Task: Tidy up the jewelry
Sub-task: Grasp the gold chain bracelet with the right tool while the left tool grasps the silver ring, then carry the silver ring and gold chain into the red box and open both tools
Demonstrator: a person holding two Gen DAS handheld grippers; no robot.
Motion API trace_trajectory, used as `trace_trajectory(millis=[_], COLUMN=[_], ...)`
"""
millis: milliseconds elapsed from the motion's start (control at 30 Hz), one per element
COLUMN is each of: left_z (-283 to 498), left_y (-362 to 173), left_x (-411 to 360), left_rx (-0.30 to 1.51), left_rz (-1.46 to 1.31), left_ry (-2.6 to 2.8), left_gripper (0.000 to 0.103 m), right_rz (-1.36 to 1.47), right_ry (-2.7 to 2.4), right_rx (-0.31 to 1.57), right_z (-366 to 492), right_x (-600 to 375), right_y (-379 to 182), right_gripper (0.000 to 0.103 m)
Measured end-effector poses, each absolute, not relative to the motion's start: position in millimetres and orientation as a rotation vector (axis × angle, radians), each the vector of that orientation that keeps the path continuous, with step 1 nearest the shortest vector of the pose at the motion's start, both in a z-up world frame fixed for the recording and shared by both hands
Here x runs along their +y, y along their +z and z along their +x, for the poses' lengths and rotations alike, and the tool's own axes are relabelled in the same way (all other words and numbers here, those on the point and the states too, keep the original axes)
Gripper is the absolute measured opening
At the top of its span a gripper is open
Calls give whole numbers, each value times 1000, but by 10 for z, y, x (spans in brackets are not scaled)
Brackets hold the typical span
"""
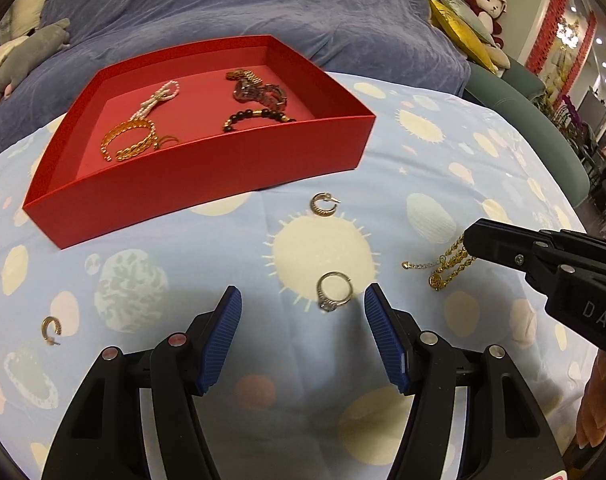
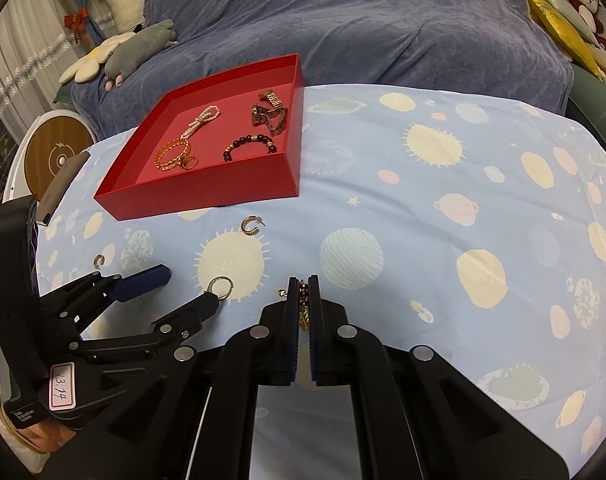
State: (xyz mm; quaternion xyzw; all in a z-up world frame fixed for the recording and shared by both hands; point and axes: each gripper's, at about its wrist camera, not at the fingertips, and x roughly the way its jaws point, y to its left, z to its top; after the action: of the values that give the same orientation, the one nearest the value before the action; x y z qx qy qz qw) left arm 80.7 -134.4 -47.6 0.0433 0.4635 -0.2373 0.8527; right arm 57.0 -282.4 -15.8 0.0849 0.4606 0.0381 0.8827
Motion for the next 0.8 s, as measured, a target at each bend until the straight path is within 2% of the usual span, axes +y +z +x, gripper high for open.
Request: trace_trajectory(millis=[200, 333, 467, 800], left_z=[746, 735, 757, 837], left_y=[-526, -534, -529, -393], left_x=[-1532, -1559, -1525, -1301], left_rx=[919, 887, 879, 894], left_rz=[186, 210, 209, 128], left_ry=[-485, -475, -467, -446], left_gripper=[56, 39, 17, 17], right_rz=[185, 187, 191, 201], right_ry=[85, 88, 87, 103], right_rx=[965, 966, 960, 933], right_z=[528, 528, 531, 539], right_x=[-2892, -2897, -2885, -2804], right_y=[-178, -170, -146, 5], right_gripper=[3, 3, 3, 3])
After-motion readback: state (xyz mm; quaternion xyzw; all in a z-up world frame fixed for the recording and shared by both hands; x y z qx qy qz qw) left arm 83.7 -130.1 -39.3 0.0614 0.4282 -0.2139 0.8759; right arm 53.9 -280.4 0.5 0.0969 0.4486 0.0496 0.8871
